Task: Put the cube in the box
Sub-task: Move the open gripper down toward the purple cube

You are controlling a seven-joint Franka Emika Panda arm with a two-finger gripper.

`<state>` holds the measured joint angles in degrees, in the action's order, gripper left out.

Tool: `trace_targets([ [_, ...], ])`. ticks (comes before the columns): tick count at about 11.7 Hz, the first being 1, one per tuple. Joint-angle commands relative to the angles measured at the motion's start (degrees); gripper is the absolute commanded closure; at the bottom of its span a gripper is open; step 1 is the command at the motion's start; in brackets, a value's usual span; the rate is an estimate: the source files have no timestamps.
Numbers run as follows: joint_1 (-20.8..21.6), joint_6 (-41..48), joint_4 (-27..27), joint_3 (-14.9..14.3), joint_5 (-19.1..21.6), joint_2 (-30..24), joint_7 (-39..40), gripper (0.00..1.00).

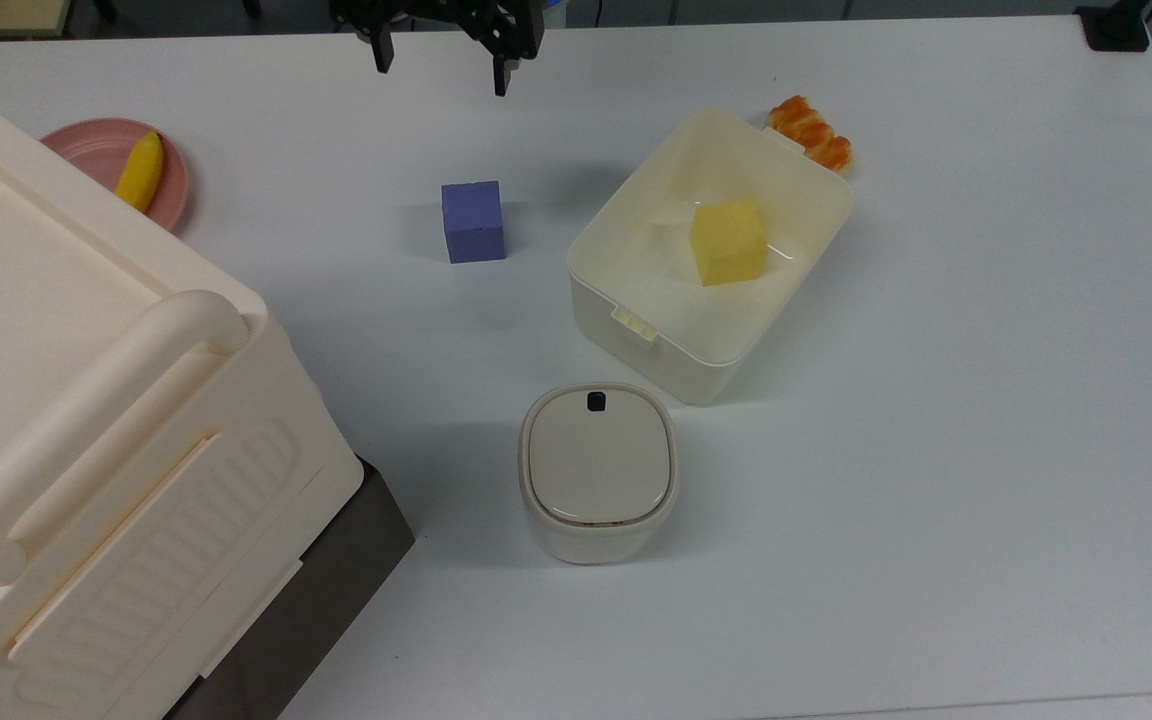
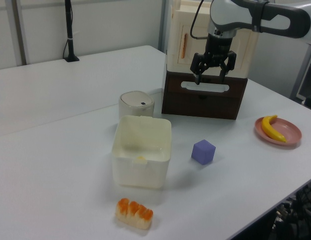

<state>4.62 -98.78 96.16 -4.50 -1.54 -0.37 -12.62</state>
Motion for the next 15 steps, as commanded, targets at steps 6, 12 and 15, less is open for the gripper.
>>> trace_targets([
  [6,0.0,-7.5,11.9,-0.4,1.5,-6.3,8.0,0.0],
  [12,0.0,-11.6,23.3,-0.5,-3.5,-7.2,15.5,0.0],
  [15,-0.2,-15.3,25.7,-0.5,-5.1,-4.3,15.6,0.0],
])
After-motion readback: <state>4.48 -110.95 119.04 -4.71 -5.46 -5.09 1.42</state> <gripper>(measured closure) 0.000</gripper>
